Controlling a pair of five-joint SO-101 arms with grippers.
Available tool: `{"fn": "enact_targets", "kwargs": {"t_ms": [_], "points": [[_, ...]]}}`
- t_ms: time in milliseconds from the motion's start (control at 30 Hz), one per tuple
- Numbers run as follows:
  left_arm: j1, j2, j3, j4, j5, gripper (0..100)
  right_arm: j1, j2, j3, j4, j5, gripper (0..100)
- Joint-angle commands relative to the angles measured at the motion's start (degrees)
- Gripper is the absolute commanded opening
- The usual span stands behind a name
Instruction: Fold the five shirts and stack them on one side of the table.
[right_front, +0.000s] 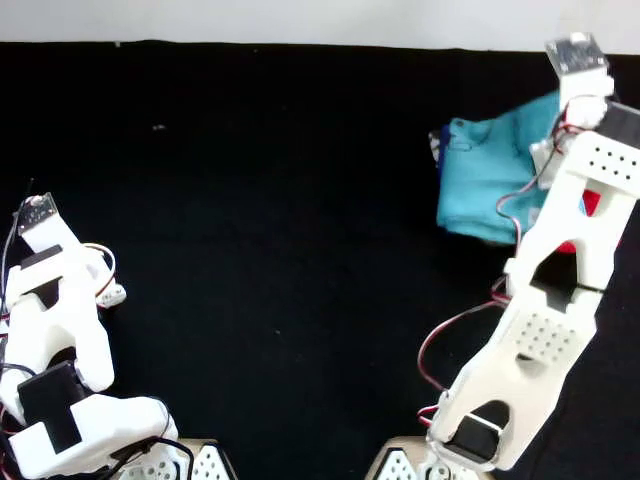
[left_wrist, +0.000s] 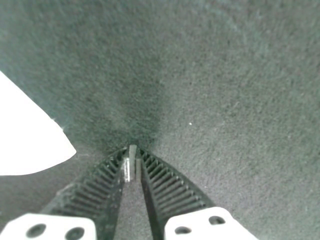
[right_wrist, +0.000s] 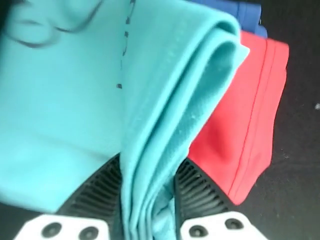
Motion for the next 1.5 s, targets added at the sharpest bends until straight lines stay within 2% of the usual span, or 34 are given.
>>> {"fn": "enact_targets", "kwargs": {"t_ms": [0,200,333,433,633,767,867,1000,1033,1233,1467], "points": [[0.57,-0.04,0.31,-0.79,0.35,1,2.86,1.80,-0.75,-5.93,1.23,0.8],[0.57,-0.04,0.31,-0.79,0.35,1,3.91,2.07,-0.75,-8.22,1.23,1.9],[0.57,-0.04,0.31,-0.79,0.44,1,4.09,1.98,-2.86,-6.73,0.18,15.6],[0.57,-0.04,0.31,-0.79,0.44,1,4.53,1.98,-7.34,-5.85,-5.01,22.8],[0.57,-0.04,0.31,-0.79,0.44,1,4.53,2.07,-20.70,-6.29,-13.98,22.8],[0.57,-0.04,0.31,-0.79,0.44,1,4.18,2.07,-27.74,-5.23,-16.97,22.8],[0.57,-0.04,0.31,-0.79,0.44,1,3.03,1.89,-33.01,-0.31,-18.11,22.8],[0.57,-0.04,0.31,-0.79,0.44,1,-0.57,1.80,-43.03,12.88,-19.78,22.8],[0.57,-0.04,0.31,-0.79,0.44,1,-1.27,1.63,-45.14,12.35,-20.31,22.8],[0.57,-0.04,0.31,-0.79,0.44,1,-3.56,-9.36,-36.97,12.44,-28.40,22.8],[0.57,-0.04,0.31,-0.70,0.44,1,-14.99,-34.51,-7.60,12.44,-29.01,22.8]]}}
